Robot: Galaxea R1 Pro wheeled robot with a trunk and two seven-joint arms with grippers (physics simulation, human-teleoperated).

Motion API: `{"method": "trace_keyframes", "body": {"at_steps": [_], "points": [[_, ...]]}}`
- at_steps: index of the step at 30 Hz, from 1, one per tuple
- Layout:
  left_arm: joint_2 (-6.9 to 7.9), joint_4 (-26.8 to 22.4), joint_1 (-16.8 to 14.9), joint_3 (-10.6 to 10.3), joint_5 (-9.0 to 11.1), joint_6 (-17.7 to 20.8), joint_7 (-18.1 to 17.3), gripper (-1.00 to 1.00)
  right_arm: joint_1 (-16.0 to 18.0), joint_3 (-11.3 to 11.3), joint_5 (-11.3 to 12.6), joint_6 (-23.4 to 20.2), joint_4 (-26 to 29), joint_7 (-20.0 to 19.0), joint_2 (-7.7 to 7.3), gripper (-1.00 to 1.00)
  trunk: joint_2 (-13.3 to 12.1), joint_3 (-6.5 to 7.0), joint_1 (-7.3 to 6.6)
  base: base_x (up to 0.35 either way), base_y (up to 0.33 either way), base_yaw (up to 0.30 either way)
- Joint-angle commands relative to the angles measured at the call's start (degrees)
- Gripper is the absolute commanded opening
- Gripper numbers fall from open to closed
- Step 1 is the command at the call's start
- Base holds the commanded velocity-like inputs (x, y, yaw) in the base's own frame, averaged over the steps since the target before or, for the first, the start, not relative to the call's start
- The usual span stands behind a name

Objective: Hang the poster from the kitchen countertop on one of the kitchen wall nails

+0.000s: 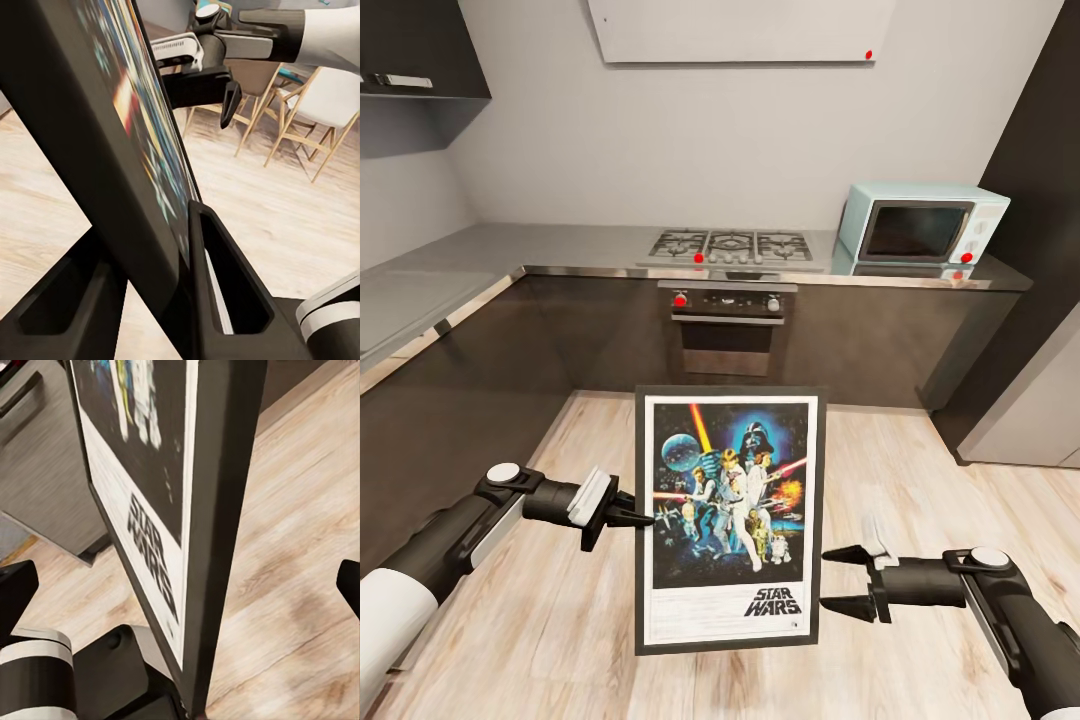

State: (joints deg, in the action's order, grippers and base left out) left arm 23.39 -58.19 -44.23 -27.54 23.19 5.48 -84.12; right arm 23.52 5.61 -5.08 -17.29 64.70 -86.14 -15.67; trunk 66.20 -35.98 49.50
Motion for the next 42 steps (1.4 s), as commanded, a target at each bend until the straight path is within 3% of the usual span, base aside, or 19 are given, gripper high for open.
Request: {"method": "trace_keyframes", "body": {"at_steps": [1, 8, 15, 28, 37, 38, 42], "points": [[0.07, 0.0, -0.1, -0.2, 0.4, 0.5, -0.1, -1.0, 0.0, 0.1, -0.3, 0.2, 0.1, -0.3, 0.03, 1.0, 0.0, -0.05, 0.0, 0.0, 0.0, 0.0], [0.07, 0.0, -0.1, -0.2, 0.4, 0.5, -0.1, -1.0, 0.1, 0.2, -0.1, 2.7, -3.4, -0.3, 0.03, 1.0, 0.0, -0.05, 0.0, 0.0, 0.0, 0.0], [-2.01, 1.7, 0.7, 0.0, 2.3, 0.1, 1.1, -1.0, 0.1, 2.1, 0.7, 3.5, -3.5, -0.1, 1.54, 1.0, 0.0, -0.05, 0.0, 0.0, 0.0, 0.0], [-1.98, 1.4, 0.8, -0.1, 2.0, 0.4, 0.7, -1.0, 0.1, 1.8, 0.7, 3.5, -3.4, -0.3, 1.43, 1.0, 0.0, -0.05, 0.0, 0.0, 0.0, 0.0], [0.96, -1.5, 2.1, 2.5, -0.2, 3.6, -1.4, -1.0, 0.0, 4.7, 3.6, 3.7, -3.5, -2.6, -0.34, 1.0, 0.0, -0.05, 0.0, 0.0, 0.0, 0.0], [2.24, -14.1, 2.2, 2.6, -0.2, 10.7, -1.5, -1.0, 0.0, 6.0, 5.9, 3.7, -3.5, -2.6, -0.4, 1.0, 0.0, -0.05, 0.0, 0.0, 0.0, 0.0], [3.03, -14.5, 2.2, 2.6, -0.2, 11.0, -1.5, -1.0, 0.0, 6.1, 6.0, 3.8, -3.5, -2.7, -0.47, 1.0, 0.0, -0.05, 0.0, 0.0, 0.0, 0.0]]}}
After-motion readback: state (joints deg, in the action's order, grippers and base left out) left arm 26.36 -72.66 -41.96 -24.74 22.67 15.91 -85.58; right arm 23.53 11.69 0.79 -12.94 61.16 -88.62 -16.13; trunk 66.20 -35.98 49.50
